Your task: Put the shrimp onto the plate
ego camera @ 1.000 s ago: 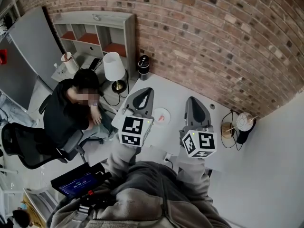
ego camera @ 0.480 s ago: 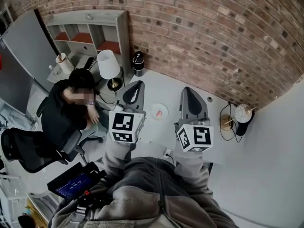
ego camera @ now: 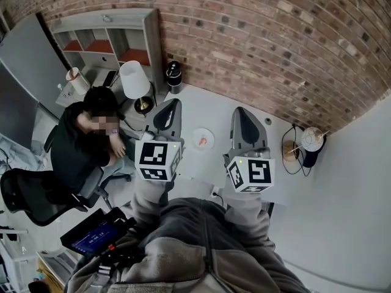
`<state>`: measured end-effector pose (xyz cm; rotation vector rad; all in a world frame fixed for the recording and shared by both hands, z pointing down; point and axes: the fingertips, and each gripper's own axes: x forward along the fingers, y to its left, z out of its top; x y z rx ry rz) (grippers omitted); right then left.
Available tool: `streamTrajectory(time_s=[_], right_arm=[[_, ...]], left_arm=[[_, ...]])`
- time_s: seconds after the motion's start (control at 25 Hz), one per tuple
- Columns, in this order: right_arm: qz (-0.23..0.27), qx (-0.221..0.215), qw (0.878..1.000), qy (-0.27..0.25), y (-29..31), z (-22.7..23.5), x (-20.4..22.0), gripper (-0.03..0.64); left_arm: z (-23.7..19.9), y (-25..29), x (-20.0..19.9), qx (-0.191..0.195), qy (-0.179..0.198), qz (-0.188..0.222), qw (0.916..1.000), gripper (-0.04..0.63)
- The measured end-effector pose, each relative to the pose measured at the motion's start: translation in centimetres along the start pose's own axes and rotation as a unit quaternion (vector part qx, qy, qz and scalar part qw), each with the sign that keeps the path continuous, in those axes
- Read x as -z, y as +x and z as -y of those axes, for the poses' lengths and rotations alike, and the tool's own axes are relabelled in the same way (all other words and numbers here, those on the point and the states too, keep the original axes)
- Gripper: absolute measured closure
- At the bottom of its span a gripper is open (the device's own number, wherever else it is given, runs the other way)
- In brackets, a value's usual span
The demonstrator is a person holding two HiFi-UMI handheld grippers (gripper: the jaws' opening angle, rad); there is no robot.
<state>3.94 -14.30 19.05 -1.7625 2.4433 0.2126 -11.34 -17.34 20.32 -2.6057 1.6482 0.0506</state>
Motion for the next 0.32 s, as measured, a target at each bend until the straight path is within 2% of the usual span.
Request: streamTrajectory(time_s=[0.32], right_arm=[[0.000,0.003,1.000,-0.009,0.24,-0.31,0.20,0.615]], left_arm=[[-0.17,0.43,0.42,0.005,-0.005,-0.001,1.0000,0.591]])
